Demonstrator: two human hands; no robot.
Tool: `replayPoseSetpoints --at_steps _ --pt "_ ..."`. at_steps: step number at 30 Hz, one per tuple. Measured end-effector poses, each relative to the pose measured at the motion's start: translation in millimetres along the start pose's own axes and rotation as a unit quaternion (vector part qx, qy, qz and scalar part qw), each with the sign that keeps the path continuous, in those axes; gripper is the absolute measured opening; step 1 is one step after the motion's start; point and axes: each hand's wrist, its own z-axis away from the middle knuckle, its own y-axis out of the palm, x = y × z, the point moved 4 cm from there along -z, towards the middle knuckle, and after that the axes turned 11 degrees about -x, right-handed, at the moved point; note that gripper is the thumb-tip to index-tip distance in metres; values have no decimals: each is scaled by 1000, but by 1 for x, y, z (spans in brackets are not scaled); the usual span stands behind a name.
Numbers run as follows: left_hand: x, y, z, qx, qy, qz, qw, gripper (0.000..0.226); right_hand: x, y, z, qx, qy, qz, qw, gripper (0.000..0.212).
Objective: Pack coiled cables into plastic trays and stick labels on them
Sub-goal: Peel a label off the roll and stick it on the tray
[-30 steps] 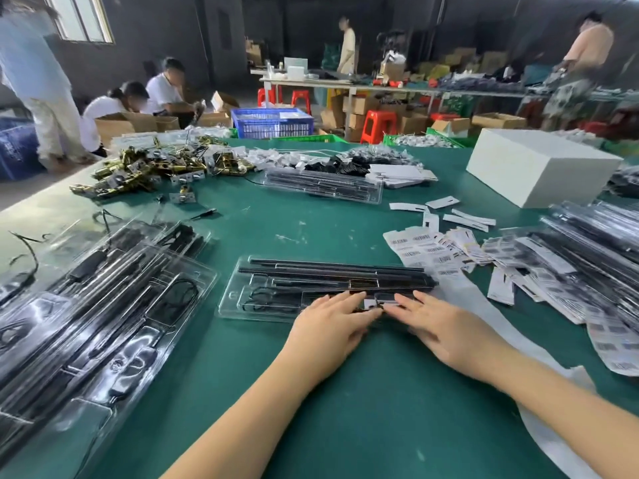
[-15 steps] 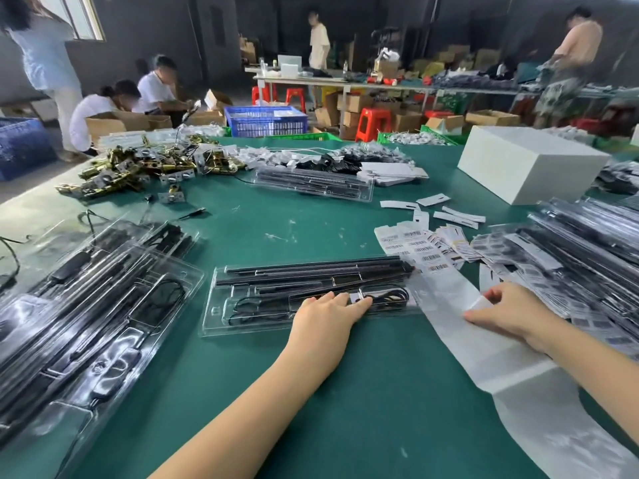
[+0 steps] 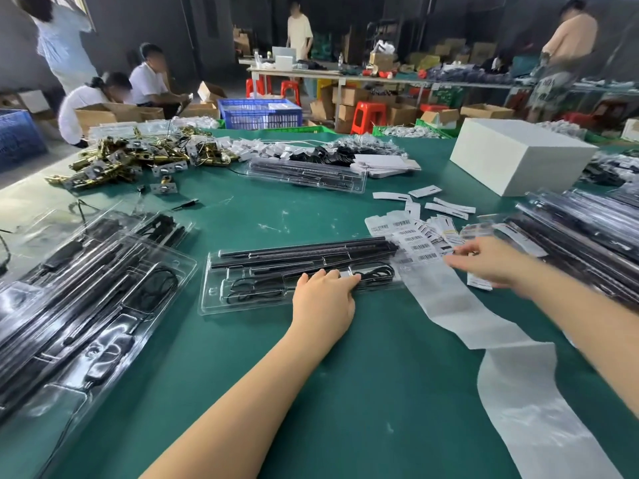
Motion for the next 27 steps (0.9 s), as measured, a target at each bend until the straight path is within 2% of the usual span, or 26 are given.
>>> replayPoseSetpoints --at_steps 2,4,6,7,9,11,15,16,18,20,21,22,23,24,25,27 --pt "-1 -3 0 7 -6 -2 1000 46 -7 28 7 6 24 98 995 51" --pt "-1 -5 -1 24 6 -5 1000 48 -10 41 8 -38 26 174 984 59" --pt "0 -8 -2 26 16 -9 999 50 -11 42 8 -60 53 151 985 73" --pt "0 -10 -4 26 18 -14 999 50 -12 40 6 -55 69 124 988 73" --pt "0 -12 -7 28 22 -26 999 51 -14 36 -1 -32 88 81 992 64" --pt "0 -14 -9 41 14 -29 999 51 -8 23 -6 -33 82 24 996 43" --pt "1 -17 -6 49 -23 4 999 45 26 -22 0 -153 5 -36 988 16" --pt "3 -21 -7 60 -47 35 996 43 36 -28 7 -156 -10 -78 985 13" --pt "10 -30 -12 89 -105 138 981 39 56 -24 28 -79 -17 -199 977 16" --pt "10 -49 -18 97 -143 294 940 36 76 -2 55 58 -11 -291 955 31" --pt "15 -57 -20 74 -167 383 905 33 83 11 67 118 -10 -332 936 40" --pt "21 -63 -19 60 -225 476 848 30 89 23 79 163 -10 -371 914 48" --pt "25 -66 -13 58 -288 565 771 27 94 35 88 197 -12 -404 893 52" --pt "31 -68 -9 54 -322 610 722 20 98 47 95 220 -15 -428 876 52" --pt "38 -70 -7 47 -333 617 712 18 100 58 98 232 -16 -446 864 46" --pt "54 -68 -3 47 -344 590 729 28 103 79 99 218 1 -471 855 26"
